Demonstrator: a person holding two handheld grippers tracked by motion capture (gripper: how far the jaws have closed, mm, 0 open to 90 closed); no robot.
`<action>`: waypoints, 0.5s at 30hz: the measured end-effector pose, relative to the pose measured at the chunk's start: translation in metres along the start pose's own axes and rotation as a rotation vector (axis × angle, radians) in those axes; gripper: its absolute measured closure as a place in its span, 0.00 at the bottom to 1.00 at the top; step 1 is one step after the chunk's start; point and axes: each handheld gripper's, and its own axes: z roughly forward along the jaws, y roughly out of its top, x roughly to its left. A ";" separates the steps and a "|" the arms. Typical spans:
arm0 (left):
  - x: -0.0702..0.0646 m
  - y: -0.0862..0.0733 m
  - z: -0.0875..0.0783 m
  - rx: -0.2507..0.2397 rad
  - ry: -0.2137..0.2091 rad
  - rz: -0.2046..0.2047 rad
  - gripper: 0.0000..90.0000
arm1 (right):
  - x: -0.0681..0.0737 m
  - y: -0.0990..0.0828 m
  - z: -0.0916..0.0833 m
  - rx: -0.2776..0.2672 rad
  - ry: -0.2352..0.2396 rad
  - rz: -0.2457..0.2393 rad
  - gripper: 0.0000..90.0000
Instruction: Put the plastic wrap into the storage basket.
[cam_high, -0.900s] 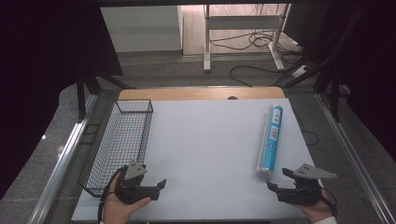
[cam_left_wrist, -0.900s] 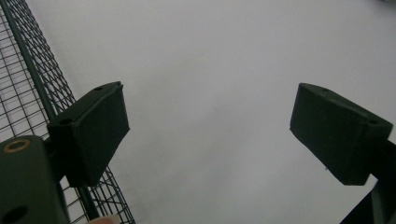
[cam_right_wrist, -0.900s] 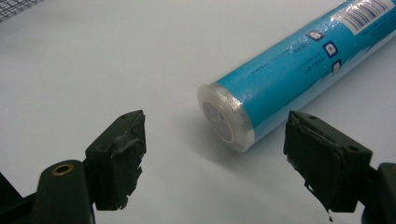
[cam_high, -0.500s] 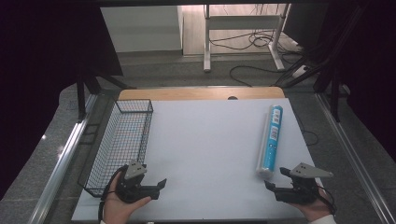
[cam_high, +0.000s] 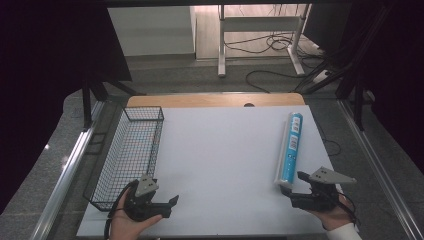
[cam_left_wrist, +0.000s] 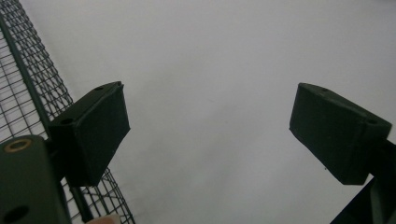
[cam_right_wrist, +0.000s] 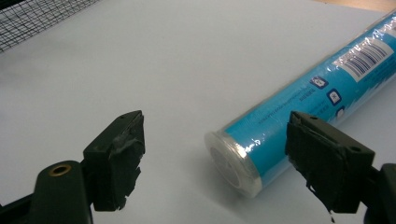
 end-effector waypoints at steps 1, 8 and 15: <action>0.000 0.000 0.000 0.000 0.000 0.000 0.14 | 0.000 0.000 0.000 0.000 0.000 0.000 0.23; -0.003 0.001 0.002 -0.001 -0.003 0.020 0.14 | 0.007 0.018 -0.004 0.013 0.011 0.041 0.25; -0.002 0.000 0.000 -0.012 0.001 0.012 0.14 | 0.002 0.033 0.001 0.045 -0.031 0.085 0.25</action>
